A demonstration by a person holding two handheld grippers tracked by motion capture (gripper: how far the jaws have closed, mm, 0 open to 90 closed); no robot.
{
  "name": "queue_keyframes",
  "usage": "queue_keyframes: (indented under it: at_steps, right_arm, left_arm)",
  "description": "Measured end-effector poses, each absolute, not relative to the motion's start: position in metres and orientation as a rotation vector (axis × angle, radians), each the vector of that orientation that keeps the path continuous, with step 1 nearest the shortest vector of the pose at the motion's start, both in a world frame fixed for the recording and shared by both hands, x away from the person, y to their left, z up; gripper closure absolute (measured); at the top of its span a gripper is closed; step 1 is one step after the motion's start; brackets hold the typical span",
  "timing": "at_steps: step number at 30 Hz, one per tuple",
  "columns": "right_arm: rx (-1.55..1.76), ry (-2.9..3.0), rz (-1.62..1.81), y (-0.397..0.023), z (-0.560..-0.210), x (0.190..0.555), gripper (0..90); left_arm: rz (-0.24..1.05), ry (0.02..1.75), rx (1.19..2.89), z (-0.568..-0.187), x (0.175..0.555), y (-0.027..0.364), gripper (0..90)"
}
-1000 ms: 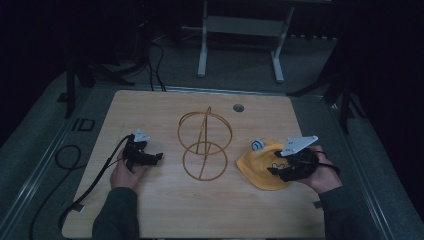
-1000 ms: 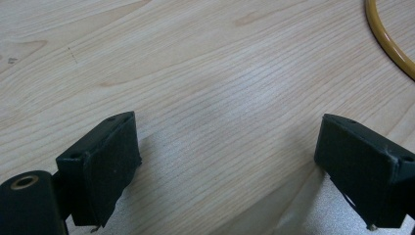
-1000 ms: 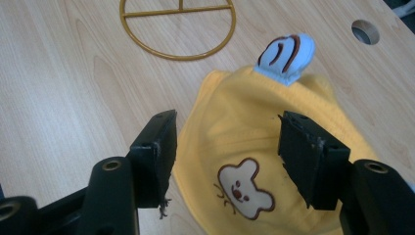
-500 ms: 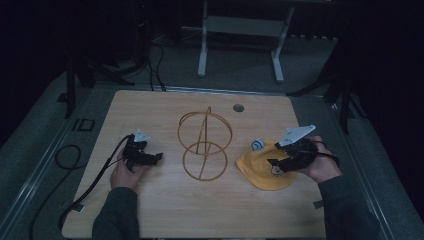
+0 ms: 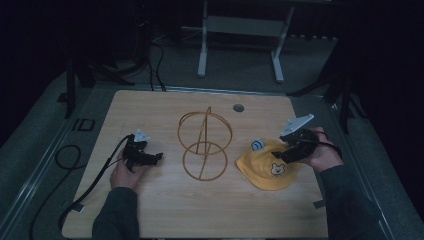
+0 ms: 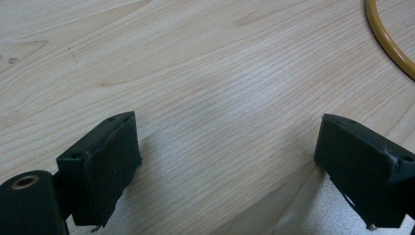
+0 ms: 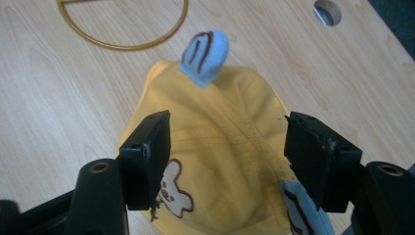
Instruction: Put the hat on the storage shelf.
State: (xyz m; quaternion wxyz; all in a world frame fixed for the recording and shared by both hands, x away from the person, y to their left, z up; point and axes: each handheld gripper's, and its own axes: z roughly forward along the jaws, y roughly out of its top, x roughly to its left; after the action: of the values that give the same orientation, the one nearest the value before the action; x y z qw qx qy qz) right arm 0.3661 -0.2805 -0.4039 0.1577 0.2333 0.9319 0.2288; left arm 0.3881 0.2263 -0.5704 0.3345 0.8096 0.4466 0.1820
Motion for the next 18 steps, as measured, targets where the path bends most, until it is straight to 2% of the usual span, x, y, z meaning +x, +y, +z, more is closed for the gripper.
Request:
queue_keyframes:
  at_steps: [18]
  right_arm:
    - [0.737, 2.719, 0.575, -0.282, -0.420, 0.391, 33.7]
  left_arm:
    - [0.475, 1.167, 2.111, -0.570, 0.388, 0.226, 9.5]
